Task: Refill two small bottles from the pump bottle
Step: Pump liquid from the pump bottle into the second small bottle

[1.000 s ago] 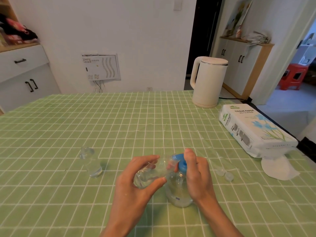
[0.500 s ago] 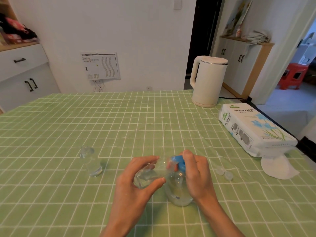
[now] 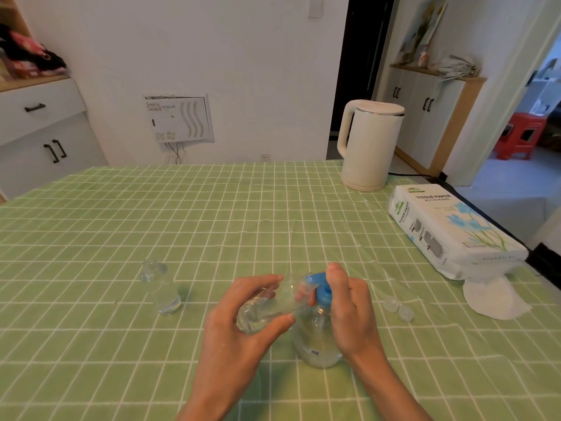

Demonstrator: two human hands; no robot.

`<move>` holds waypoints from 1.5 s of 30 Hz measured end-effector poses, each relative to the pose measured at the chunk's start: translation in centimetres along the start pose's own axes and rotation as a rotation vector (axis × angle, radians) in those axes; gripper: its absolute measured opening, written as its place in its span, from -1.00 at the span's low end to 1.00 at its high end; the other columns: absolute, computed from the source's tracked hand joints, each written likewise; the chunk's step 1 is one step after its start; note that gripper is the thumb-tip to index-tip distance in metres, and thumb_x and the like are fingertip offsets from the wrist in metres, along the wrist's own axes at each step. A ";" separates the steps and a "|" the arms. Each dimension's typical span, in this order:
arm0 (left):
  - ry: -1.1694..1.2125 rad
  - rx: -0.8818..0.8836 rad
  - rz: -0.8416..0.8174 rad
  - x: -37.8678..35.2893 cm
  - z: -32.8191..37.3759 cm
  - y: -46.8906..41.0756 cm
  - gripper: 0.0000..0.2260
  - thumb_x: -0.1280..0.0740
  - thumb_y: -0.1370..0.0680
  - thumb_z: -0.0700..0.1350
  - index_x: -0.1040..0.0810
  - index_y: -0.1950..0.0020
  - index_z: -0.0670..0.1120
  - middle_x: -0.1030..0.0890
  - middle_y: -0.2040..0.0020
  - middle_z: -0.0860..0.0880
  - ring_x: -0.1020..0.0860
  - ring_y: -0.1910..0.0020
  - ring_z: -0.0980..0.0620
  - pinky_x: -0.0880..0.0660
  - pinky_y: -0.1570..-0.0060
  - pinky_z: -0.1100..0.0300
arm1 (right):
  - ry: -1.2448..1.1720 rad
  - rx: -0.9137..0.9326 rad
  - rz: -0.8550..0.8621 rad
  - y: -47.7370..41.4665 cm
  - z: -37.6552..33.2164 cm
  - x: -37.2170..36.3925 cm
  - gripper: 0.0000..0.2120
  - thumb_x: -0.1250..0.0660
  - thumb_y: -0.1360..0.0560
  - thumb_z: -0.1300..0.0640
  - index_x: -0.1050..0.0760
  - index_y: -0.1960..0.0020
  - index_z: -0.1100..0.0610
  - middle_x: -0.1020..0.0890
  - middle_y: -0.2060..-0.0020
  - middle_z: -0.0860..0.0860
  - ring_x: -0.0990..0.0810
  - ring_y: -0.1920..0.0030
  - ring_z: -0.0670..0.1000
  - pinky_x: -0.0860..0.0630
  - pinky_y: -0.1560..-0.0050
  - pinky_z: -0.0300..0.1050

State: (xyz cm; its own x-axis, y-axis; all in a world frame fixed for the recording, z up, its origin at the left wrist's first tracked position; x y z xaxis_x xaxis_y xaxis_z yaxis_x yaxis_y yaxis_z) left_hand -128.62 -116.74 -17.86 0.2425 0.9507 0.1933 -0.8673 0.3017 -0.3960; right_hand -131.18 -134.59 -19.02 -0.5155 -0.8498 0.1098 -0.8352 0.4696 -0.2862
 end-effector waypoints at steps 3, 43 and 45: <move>-0.020 -0.005 -0.006 0.0 -0.2 0.0 -0.57 -0.67 -0.38 -0.11 -0.68 -0.18 0.19 -0.72 -0.15 0.10 -0.67 -0.20 0.13 -0.47 -0.17 0.49 | 0.015 0.015 0.011 -0.1 -0.2 0.1 -0.38 -0.06 -0.56 -0.27 -0.59 0.44 0.05 -0.72 0.38 0.11 -0.70 0.27 0.12 -0.61 0.06 0.06; 0.000 -0.012 -0.009 0.1 0.2 -0.1 -0.60 -0.61 -0.36 -0.06 -0.69 -0.18 0.13 -0.73 -0.15 0.09 -0.68 -0.18 0.18 -0.46 -0.15 0.51 | 0.020 -0.017 0.005 0.1 0.5 0.0 -0.27 -0.03 -0.56 -0.34 -0.64 0.37 0.18 -0.76 0.31 0.04 -0.74 0.20 0.00 -0.62 0.00 0.08; 0.006 -0.010 -0.008 0.1 0.3 -0.1 -0.60 -0.60 -0.36 -0.03 -0.69 -0.17 0.15 -0.72 -0.15 0.09 -0.68 -0.19 0.17 -0.47 -0.16 0.50 | 0.013 -0.007 0.008 0.1 0.4 0.0 -0.28 -0.04 -0.57 -0.34 -0.63 0.38 0.16 -0.76 0.32 0.04 -0.74 0.21 0.01 -0.62 -0.01 0.08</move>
State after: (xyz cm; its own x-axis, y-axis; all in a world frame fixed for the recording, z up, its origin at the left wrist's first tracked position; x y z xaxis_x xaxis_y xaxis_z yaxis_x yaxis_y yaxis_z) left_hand -128.68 -116.71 -17.54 0.2521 0.9487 0.1907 -0.8610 0.3099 -0.4033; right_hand -131.16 -134.64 -19.47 -0.5242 -0.8431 0.1199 -0.8326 0.4778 -0.2802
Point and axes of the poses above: each hand's wrist, its own y-axis away from the middle knuckle, its own x-axis out of the back of the hand, z = x × y, the point moved 2 cm from there along -y, towards the middle knuckle
